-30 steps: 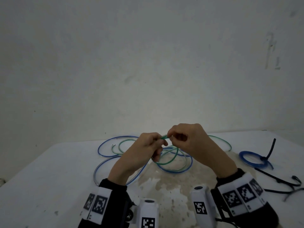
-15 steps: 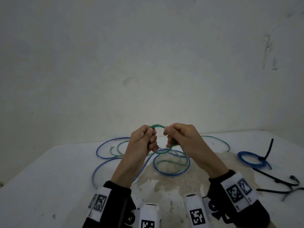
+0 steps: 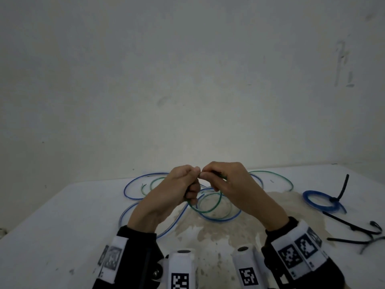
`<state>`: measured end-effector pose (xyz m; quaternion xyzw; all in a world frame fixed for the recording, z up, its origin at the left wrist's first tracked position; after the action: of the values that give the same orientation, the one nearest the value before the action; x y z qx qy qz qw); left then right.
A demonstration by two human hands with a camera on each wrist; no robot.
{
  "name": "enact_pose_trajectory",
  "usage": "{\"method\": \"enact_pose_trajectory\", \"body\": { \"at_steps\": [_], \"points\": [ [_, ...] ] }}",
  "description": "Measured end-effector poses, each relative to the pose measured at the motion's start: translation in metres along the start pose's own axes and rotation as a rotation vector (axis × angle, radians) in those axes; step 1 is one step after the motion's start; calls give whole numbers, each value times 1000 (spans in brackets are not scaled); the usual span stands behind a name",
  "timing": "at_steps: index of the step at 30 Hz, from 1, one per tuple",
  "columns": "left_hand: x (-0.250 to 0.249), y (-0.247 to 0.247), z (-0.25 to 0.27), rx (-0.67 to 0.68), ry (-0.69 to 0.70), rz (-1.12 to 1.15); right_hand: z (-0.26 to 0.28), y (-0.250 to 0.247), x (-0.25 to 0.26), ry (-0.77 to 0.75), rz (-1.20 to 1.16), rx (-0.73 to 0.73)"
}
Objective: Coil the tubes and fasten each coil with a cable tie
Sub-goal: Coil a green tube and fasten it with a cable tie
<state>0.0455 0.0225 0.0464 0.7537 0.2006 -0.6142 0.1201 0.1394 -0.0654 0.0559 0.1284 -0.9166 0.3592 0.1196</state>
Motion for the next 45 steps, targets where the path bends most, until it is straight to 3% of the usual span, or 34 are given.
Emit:
{"method": "enact_pose_trajectory", "body": {
  "at_steps": [5, 12, 18, 20, 24, 28, 31, 33, 36, 40, 42, 45],
  "points": [
    [-3, -6, 1, -32, -2, -79, 0, 6, 4, 17, -34, -64],
    [-9, -17, -9, -220, 217, 483, -4, 9, 3, 275, -474, -86],
    [-4, -21, -12, -402, 358, 805, -2, 28, 11, 269, -330, -83],
    [-2, -16, -13, -383, 346, 812, -2, 23, 10, 253, -271, -140],
    [-3, 0, -12, -223, 269, 723, -1, -2, 0, 218, -161, -244],
    [-5, 5, -7, -70, 124, 664, 0, -15, -5, 146, -34, -121],
    [-5, 1, -6, -55, 104, 543, 0, -17, -2, 126, 15, -13],
    [-8, 2, -5, -68, 169, 540, 0, -17, 1, 131, -64, -42],
    [-11, 8, -6, -109, 284, 714, -2, -11, 6, 218, -408, -128],
    [-12, 8, -6, -189, 422, 936, -1, 0, 7, 381, -819, -76],
    [-12, 3, -6, -234, 458, 947, 1, 3, 8, 377, -876, -26],
    [-10, 2, -7, -244, 453, 915, -1, 4, 10, 309, -766, -59]
  ]
}}
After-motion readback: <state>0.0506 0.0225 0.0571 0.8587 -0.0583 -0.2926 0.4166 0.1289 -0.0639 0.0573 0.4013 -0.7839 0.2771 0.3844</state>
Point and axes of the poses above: each hand's wrist, its own z-axis away from the middle knuckle, its own y-axis out of the palm, x = y × z, the point moved 4 cm from there along -z, towards the middle knuckle, and after that the axes turned 8 degrees about z, right-handed, at the moved point
